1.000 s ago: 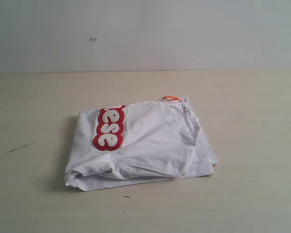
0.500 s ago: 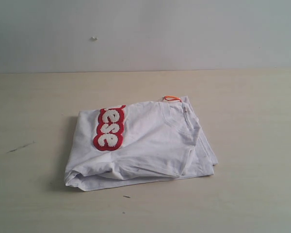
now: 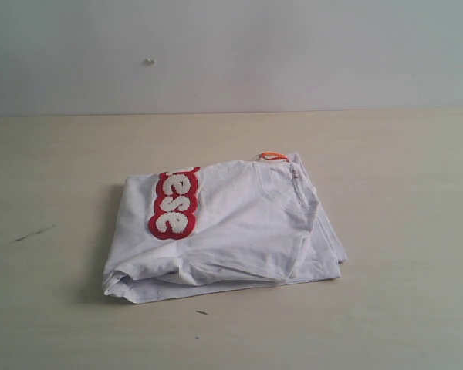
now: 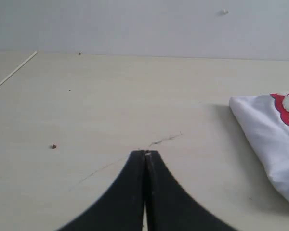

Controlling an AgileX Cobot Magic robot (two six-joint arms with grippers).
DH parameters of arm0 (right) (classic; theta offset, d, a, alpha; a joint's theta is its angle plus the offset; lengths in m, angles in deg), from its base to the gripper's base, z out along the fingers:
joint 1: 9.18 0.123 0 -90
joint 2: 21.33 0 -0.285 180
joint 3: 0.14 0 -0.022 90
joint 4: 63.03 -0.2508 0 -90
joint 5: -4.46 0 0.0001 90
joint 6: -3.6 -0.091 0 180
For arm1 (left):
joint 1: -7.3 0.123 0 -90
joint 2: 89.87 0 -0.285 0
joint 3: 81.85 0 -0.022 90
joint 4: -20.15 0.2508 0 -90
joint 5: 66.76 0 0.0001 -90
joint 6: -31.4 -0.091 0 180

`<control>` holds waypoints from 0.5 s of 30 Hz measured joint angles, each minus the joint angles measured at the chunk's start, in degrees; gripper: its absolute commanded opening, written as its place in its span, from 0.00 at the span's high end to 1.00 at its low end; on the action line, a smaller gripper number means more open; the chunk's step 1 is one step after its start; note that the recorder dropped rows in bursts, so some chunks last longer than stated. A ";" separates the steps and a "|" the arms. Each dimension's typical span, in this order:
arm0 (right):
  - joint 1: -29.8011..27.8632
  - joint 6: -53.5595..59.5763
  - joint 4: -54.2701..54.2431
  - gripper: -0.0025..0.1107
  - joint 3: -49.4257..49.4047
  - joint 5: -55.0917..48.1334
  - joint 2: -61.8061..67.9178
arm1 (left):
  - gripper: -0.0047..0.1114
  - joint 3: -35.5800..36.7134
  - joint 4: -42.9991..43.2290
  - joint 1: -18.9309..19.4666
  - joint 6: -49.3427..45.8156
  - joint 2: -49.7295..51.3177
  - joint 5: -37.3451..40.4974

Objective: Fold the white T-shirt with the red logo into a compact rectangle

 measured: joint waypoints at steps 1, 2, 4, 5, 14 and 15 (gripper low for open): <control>0.00 -0.29 0.29 0.98 -0.22 -0.13 0.00 | 0.96 0.00 0.00 0.00 0.00 0.00 0.00; 0.00 -0.61 0.53 0.98 -0.21 -0.25 0.00 | 0.96 0.00 0.00 0.00 0.00 0.00 0.00; 0.00 -0.88 0.66 0.98 -0.21 -0.14 0.00 | 0.96 0.00 0.00 0.00 0.00 0.00 0.00; 0.00 -0.88 0.66 0.98 -0.21 -0.14 0.00 | 0.96 0.00 0.00 0.00 0.00 0.00 0.00; 0.00 -0.44 0.88 0.98 -0.21 -10.68 0.00 | 0.96 0.00 0.00 0.00 0.00 0.00 0.00; 0.00 -0.32 0.88 0.98 -0.21 -12.02 0.00 | 0.96 0.00 0.00 0.00 0.00 0.00 0.00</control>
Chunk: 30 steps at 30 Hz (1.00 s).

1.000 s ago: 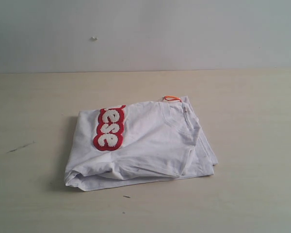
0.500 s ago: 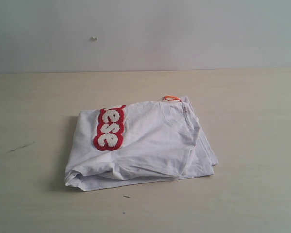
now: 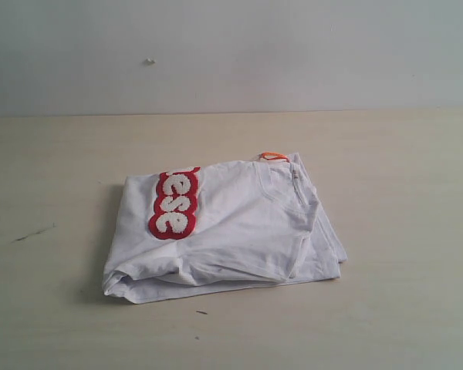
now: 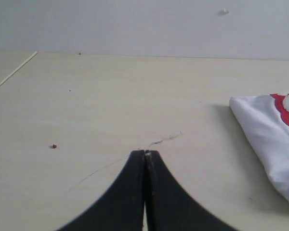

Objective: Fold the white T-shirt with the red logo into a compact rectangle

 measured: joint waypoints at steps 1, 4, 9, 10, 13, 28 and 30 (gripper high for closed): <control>0.00 -0.01 0.12 0.98 0.00 -0.99 0.00 | 0.96 0.00 0.00 0.00 0.00 0.00 0.00; 0.00 0.09 0.12 0.98 0.00 -3.88 0.00 | 0.96 0.00 0.00 0.00 0.00 0.00 0.00; 1.57 0.99 0.20 0.98 0.00 -5.05 0.00 | 0.96 0.00 0.00 0.00 0.00 0.00 0.00; 2.02 1.39 0.20 0.98 0.00 -5.17 0.00 | 0.96 0.00 0.00 0.00 0.00 0.00 0.00; 2.34 2.19 0.20 0.98 0.00 -5.41 0.00 | 0.96 0.00 0.00 0.00 0.00 0.00 0.00; 2.34 3.91 0.07 0.98 0.00 -9.86 0.00 | 0.96 0.00 0.00 0.00 -0.13 0.00 0.00; 2.34 3.91 0.07 0.98 0.00 -9.86 0.00 | 0.96 0.00 0.00 0.00 -0.13 0.00 0.00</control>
